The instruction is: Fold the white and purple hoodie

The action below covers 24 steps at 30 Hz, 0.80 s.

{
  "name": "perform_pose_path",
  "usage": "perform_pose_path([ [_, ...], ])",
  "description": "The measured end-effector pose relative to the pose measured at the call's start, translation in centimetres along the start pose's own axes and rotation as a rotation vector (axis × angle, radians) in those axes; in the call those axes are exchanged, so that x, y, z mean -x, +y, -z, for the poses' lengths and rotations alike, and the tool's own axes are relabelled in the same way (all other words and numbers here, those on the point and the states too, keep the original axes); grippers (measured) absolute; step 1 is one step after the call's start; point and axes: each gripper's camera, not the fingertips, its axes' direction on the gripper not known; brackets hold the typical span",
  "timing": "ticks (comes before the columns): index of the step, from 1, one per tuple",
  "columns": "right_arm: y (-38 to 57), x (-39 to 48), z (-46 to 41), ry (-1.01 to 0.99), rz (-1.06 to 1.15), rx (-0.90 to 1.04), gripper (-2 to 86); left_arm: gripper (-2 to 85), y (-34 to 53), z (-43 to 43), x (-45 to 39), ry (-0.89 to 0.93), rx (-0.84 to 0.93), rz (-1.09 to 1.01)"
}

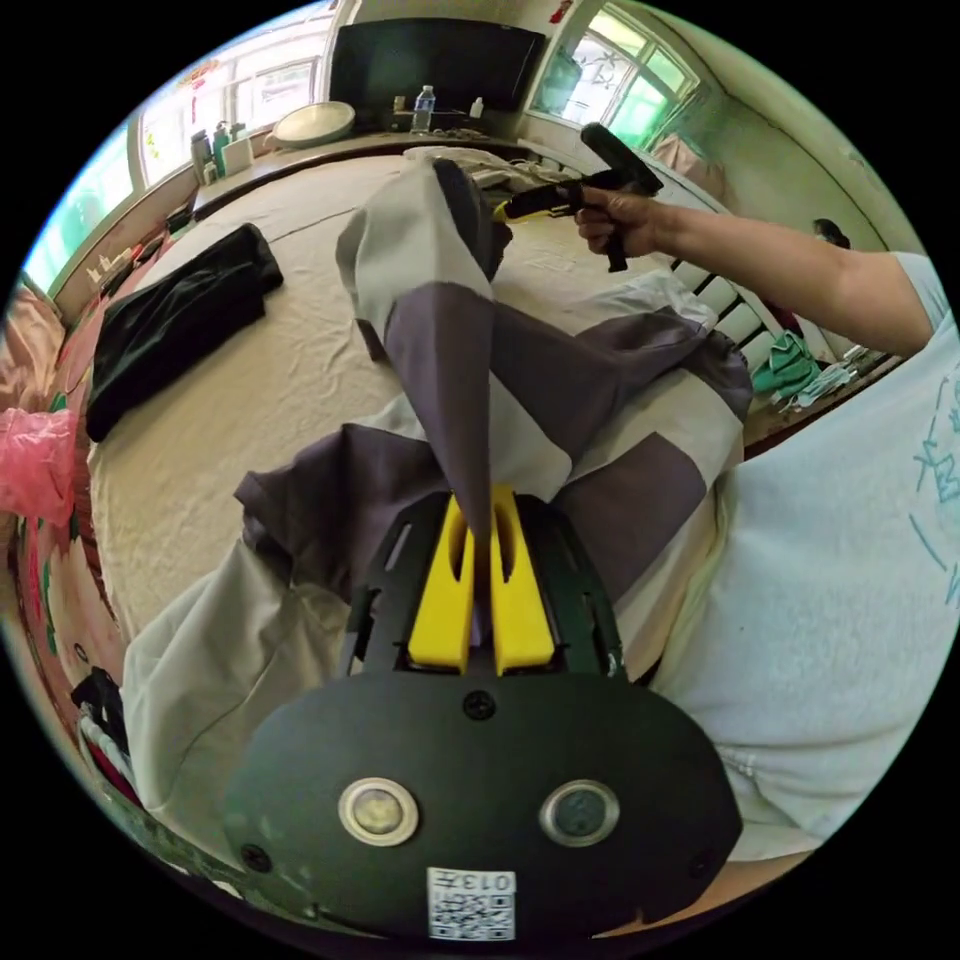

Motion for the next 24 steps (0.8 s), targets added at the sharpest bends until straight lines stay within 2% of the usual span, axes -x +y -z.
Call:
perform_pose_path([
  [4,2.3,4.4,8.7,0.007,0.199,-0.214,1.2,1.1,0.1,1.8,-2.5,-0.09,-0.015,-0.119],
  [6,6.7,7.8,17.0,-0.019,0.334,-0.409,1.1,0.9,0.7,3.1,-4.1,-0.141,-0.045,-0.198],
  [7,8.2,8.7,18.9,-0.003,0.37,-0.445,1.1,0.8,1.1,3.9,-5.2,-0.167,-0.059,-0.247],
  [9,15.2,12.0,25.6,0.105,0.471,-0.546,1.0,0.6,1.9,4.6,-6.7,-0.212,-0.075,-0.314],
  [12,24.8,14.0,30.8,0.199,0.385,-0.591,0.9,0.3,3.0,4.2,-7.9,-0.242,-0.026,-0.396],
  [16,34.5,14.2,30.7,0.304,0.085,-0.506,0.9,0.4,4.0,3.3,-7.3,-0.157,0.019,-0.4],
  [18,39.6,14.1,27.8,0.335,-0.144,-0.367,0.8,0.3,4.0,3.7,-7.0,-0.133,0.048,-0.405],
  [21,44.3,16.1,24.3,0.328,-0.263,-0.222,0.8,0.2,3.2,6.0,-6.2,-0.125,0.05,-0.435],
  [24,46.7,19.6,22.3,0.364,-0.209,-0.092,0.8,0.2,0.8,8.6,-5.6,-0.035,0.002,-0.488],
])
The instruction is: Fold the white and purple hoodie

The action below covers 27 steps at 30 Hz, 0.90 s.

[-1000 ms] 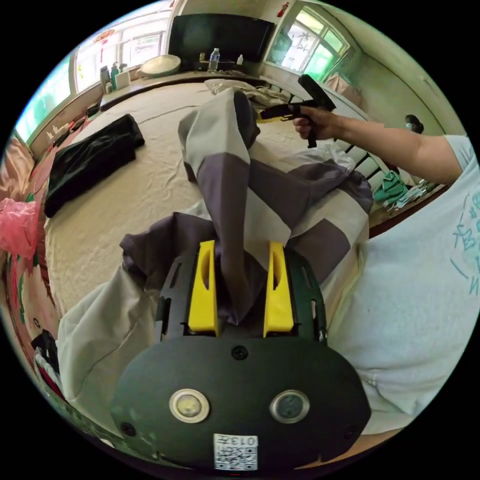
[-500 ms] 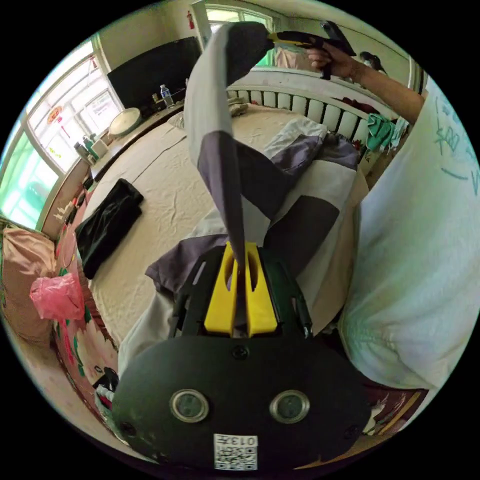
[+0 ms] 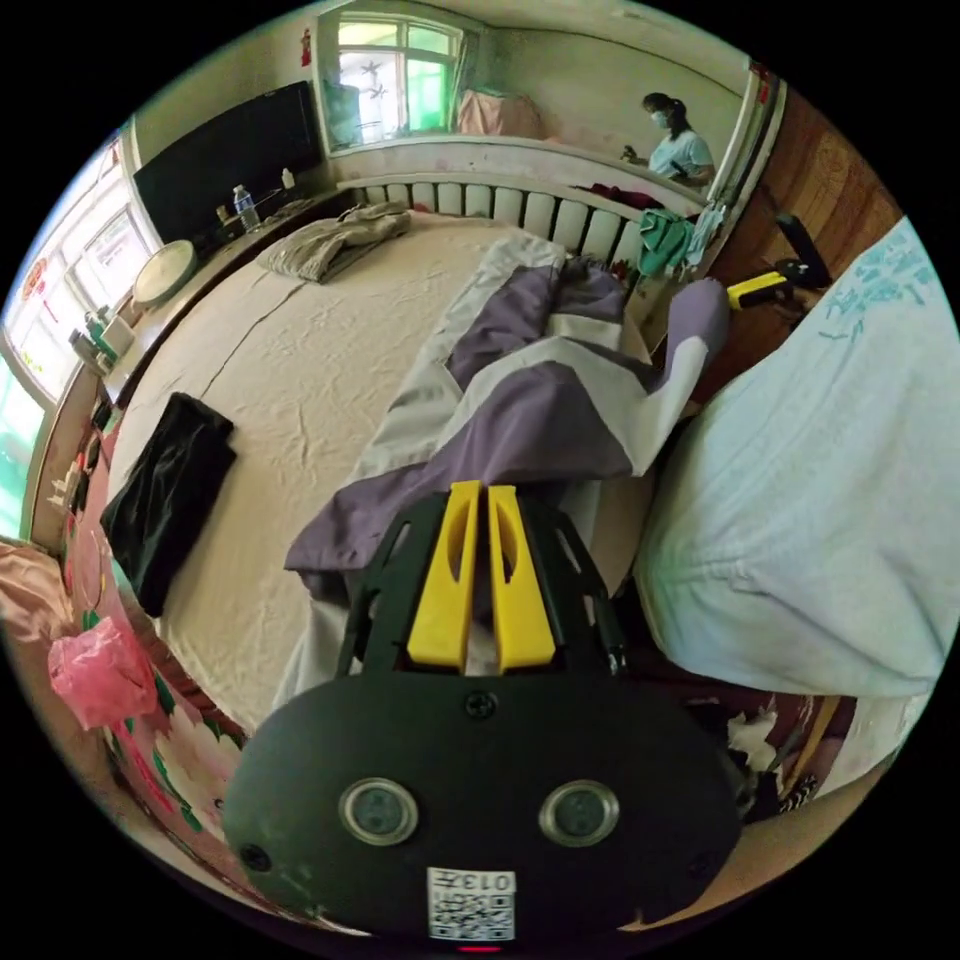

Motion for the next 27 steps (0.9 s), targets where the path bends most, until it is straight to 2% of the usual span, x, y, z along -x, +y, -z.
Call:
perform_pose_path([
  [3,1.8,1.9,1.8,-0.053,0.033,-0.001,0.8,0.0,-2.8,1.0,0.8,0.061,0.021,-0.108],
  [5,2.6,2.6,3.2,-0.064,0.025,-0.026,0.8,-0.2,-4.2,-1.0,1.3,0.273,0.274,-0.211],
  [7,3.4,2.9,4.5,-0.02,-0.006,-0.063,0.8,-0.3,-3.3,-3.7,2.0,0.307,0.49,-0.217],
  [9,4.1,2.9,5.6,-0.029,-0.051,-0.117,0.8,-0.3,-1.7,-4.8,3.1,0.341,0.572,-0.203],
  [10,4.1,3.0,5.9,-0.034,-0.052,-0.126,0.8,-0.4,-1.0,-4.1,4.6,0.419,0.544,-0.132],
  [12,3.7,3.9,6.7,-0.028,-0.031,-0.145,0.8,-0.4,-0.8,-1.1,7.2,0.355,0.352,-0.023],
  [14,3.1,4.3,7.2,-0.042,-0.007,-0.162,0.9,-0.3,-0.8,2.5,11.0,0.183,-0.023,0.175],
  [16,2.3,4.5,7.5,-0.055,0.012,-0.179,0.9,-0.3,-1.3,2.0,12.2,0.164,-0.188,0.224],
  [18,1.3,4.6,7.8,-0.049,0.021,-0.18,0.9,-0.3,-2.4,-2.2,13.4,0.082,0.01,0.313],
  [19,1.1,4.6,7.9,-0.039,0.023,-0.18,0.9,-0.2,-2.1,-6.3,14.3,0.028,0.304,0.377],
  [20,0.8,4.7,8.0,-0.03,0.025,-0.18,0.9,-0.1,-0.8,-8.3,14.7,0.09,0.369,0.416],
  [22,0.7,4.5,8.1,-0.045,0.005,-0.186,0.9,0.2,1.4,-7.0,15.6,0.144,0.231,0.528],
  [24,0.4,4.3,8.5,-0.058,-0.01,-0.202,0.8,1.0,2.9,-5.3,15.6,0.155,0.168,0.562],
  [26,0.0,4.5,9.5,-0.073,0.004,-0.24,0.8,4.7,3.4,-0.4,12.3,0.16,-0.091,0.372],
  [27,-0.4,4.6,10.2,-0.079,0.001,-0.271,0.8,6.3,3.4,0.8,11.1,0.179,-0.154,0.314],
])
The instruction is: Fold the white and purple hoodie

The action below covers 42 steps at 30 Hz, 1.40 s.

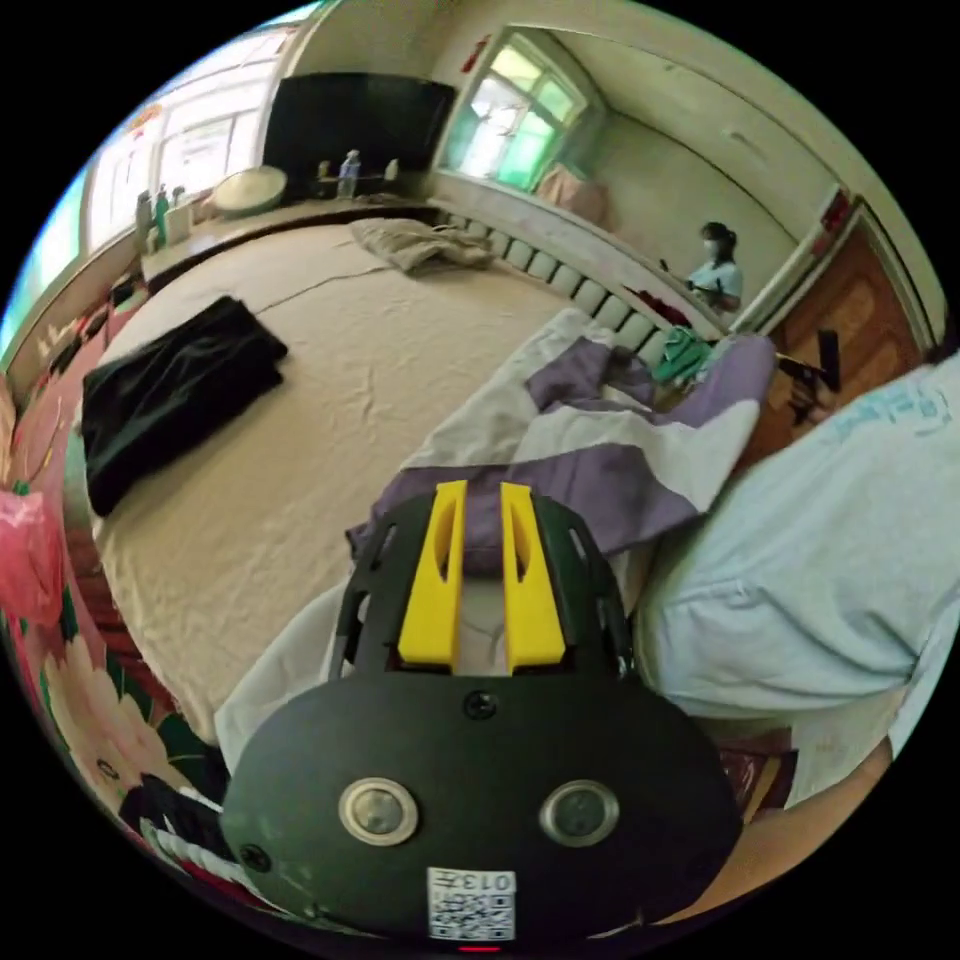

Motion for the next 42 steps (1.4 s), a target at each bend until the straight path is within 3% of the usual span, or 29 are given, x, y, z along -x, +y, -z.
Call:
perform_pose_path([
  [1,-0.3,0.0,0.3,-0.004,-0.005,-0.014,0.8,8.3,0.3,1.1,-2.8,0.031,-0.038,-0.093],
  [3,-1.5,-0.4,1.3,-0.005,-0.058,-0.068,0.8,9.3,0.3,0.4,-7.6,0.021,0.089,-0.257],
  [5,-2.4,-0.8,1.7,-0.019,-0.096,-0.109,0.8,10.2,1.0,-2.3,-14.0,-0.084,0.27,-0.477],
  [7,-3.4,-1.2,1.9,-0.037,-0.13,-0.13,0.8,10.5,1.7,-4.3,-17.5,-0.231,0.308,-0.608],
  [9,-4.8,-1.0,1.7,-0.038,-0.109,-0.116,0.9,12.1,1.4,-5.7,-18.9,-0.398,0.275,-0.646],
  [11,-5.6,-0.5,1.8,-0.016,-0.087,-0.084,0.9,17.1,-0.1,-5.6,-19.0,-0.477,0.198,-0.588],
  [15,-6.5,0.5,3.0,-0.063,-0.037,-0.086,0.8,16.9,-0.1,-5.9,-19.5,-0.602,0.175,-0.656],
  [19,-7.3,0.8,3.2,-0.094,-0.038,-0.108,0.8,1.6,-0.9,-8.9,-19.3,-0.467,0.361,-0.802],
  [21,-8.3,1.1,3.0,-0.114,-0.026,-0.093,0.8,0.7,-2.8,-9.2,-17.9,-0.376,0.428,-0.773],
  [25,-10.8,0.1,1.5,-0.051,-0.048,-0.051,0.9,0.0,-9.1,-7.1,-12.0,0.0,0.509,-0.642],
  [29,-15.0,-5.3,-6.9,0.109,-0.173,0.062,0.9,-0.1,-15.5,-10.3,-4.3,0.382,0.652,-0.448],
  [32,-17.2,-9.3,-16.6,0.181,-0.232,0.206,1.1,-0.2,-17.9,-15.5,0.5,0.492,0.792,-0.287],
  [36,-17.8,-12.2,-27.0,0.282,-0.276,0.371,1.3,-0.1,-18.2,-19.4,4.4,0.588,0.845,-0.066],
  [39,-18.9,-11.1,-24.8,0.309,-0.253,0.211,0.8,0.0,-16.7,-16.8,5.4,0.636,0.817,-0.042],
  [42,-19.2,-7.6,-21.2,0.429,-0.09,0.087,0.5,0.0,-14.8,-10.2,6.3,0.506,0.69,-0.035],
])
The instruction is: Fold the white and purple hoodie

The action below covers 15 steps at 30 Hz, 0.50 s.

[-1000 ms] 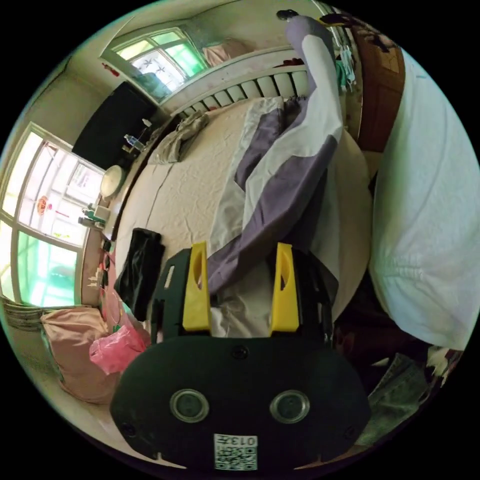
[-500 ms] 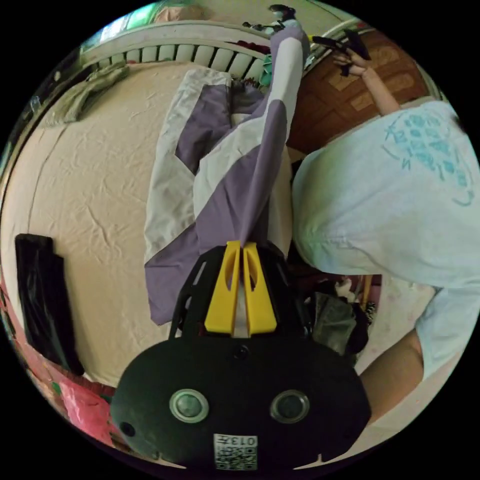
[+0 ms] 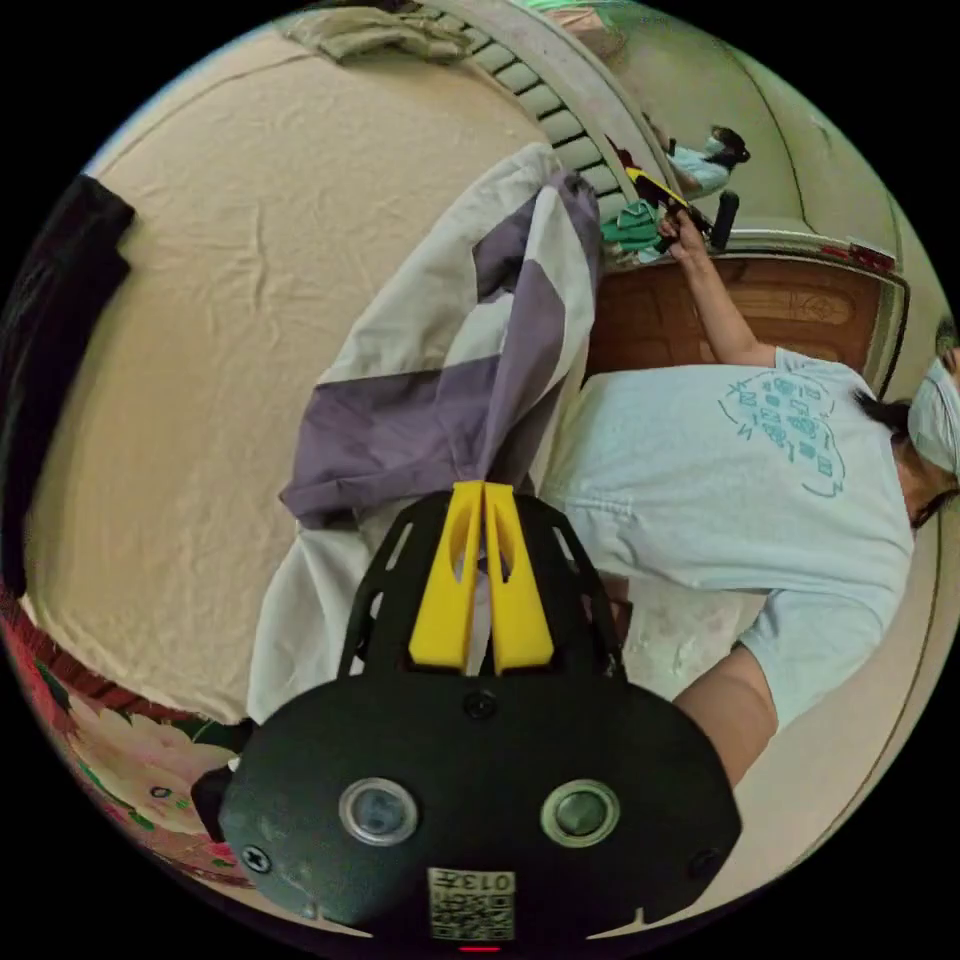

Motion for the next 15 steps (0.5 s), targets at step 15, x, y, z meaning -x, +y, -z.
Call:
perform_pose_path([
  [15,0.5,11.3,-15.6,0.158,0.507,0.222,0.1,-0.2,-6.1,-9.7,-3.3,-0.497,-0.328,0.02],
])
